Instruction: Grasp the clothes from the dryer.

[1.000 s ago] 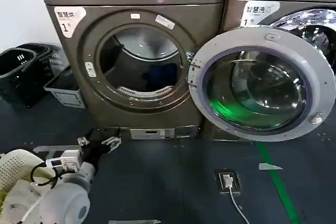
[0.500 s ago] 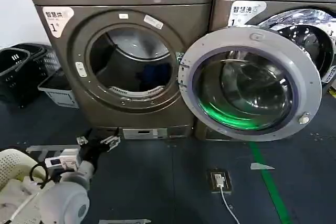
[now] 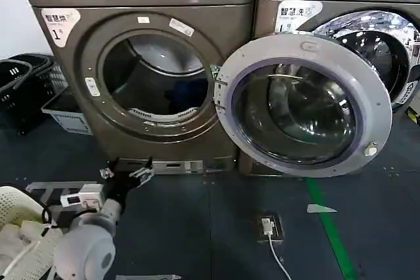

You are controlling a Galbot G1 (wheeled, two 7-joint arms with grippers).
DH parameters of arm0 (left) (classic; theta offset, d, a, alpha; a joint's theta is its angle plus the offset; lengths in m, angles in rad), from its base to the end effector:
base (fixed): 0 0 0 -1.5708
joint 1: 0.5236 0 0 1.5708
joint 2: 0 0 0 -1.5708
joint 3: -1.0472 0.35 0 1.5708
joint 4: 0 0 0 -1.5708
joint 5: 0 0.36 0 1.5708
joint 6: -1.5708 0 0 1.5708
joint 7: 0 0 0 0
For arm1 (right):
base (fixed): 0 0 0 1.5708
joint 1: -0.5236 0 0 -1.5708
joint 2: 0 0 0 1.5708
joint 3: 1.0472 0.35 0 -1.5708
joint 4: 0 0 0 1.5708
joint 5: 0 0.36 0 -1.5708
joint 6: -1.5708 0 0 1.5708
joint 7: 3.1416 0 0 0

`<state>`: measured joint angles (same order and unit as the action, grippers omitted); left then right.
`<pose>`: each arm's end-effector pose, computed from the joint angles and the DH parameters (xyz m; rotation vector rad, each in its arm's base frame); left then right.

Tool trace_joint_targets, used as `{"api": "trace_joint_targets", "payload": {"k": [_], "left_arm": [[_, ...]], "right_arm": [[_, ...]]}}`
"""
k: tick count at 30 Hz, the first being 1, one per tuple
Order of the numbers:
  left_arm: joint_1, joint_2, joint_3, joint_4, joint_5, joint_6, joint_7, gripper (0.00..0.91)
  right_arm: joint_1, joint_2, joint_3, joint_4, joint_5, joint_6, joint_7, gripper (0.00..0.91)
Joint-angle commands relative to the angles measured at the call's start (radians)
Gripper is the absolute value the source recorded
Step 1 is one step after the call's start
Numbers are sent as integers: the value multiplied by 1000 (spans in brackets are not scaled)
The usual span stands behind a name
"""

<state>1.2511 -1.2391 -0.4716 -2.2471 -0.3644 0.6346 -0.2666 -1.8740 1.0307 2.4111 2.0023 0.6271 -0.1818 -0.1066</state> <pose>0.2497 0.0268 -0.1769 -0.0179 -2.9306 -0.0582 -0.0773 -0.3691 0.0673 1.3363 2.2535 -0.9567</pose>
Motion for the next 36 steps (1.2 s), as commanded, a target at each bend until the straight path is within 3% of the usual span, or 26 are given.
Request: {"api": "trace_joint_targets", "payload": {"k": [1, 36], "left_arm": [[-2, 2, 0, -2, 14, -13, 6, 907], [-10, 6, 0, -3, 14, -6, 13, 907]], "right_arm": [[0, 0, 0, 0, 2, 9, 0, 907], [1, 3, 0, -3, 14, 24, -11, 907]]}}
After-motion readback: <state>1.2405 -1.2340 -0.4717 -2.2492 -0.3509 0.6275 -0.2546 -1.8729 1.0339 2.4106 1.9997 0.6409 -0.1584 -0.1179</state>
